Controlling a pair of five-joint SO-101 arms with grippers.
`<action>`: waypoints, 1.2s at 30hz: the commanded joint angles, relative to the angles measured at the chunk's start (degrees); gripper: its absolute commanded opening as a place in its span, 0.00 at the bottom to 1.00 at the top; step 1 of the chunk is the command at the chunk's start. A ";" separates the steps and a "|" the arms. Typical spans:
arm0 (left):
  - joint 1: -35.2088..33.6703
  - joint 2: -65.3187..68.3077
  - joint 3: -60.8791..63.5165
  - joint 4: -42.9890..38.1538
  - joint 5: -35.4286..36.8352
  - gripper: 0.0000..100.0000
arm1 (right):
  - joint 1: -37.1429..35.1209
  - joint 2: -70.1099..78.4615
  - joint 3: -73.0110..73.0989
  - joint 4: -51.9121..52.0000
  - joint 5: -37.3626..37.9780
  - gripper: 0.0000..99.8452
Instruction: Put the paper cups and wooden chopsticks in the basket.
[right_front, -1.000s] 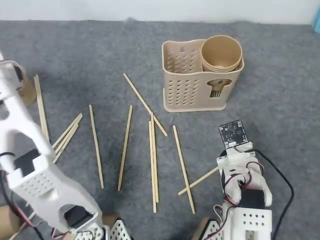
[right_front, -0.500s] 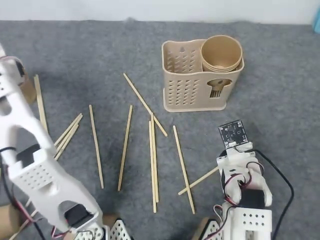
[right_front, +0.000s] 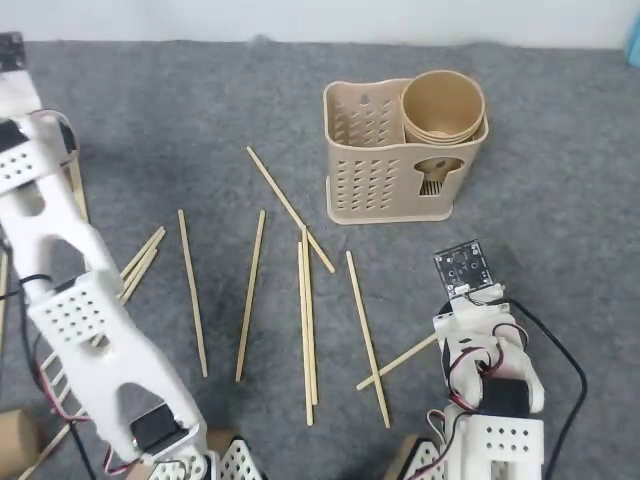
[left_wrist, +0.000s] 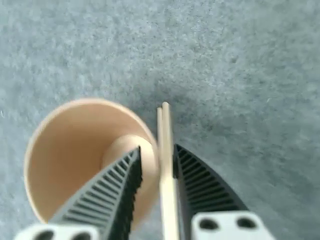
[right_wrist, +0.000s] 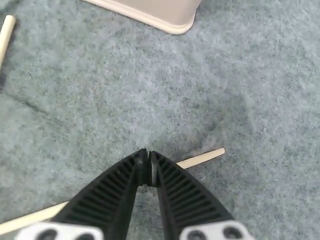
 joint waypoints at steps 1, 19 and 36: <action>-1.32 5.98 -10.77 0.62 -0.79 0.11 | -0.40 -0.31 -0.44 0.48 0.79 0.01; 3.78 14.51 -45.58 29.10 -0.35 0.01 | -0.31 -0.48 -0.44 0.48 0.79 0.01; 9.76 -13.01 -38.99 30.59 9.93 0.01 | -0.31 -0.66 -0.44 0.48 0.79 0.01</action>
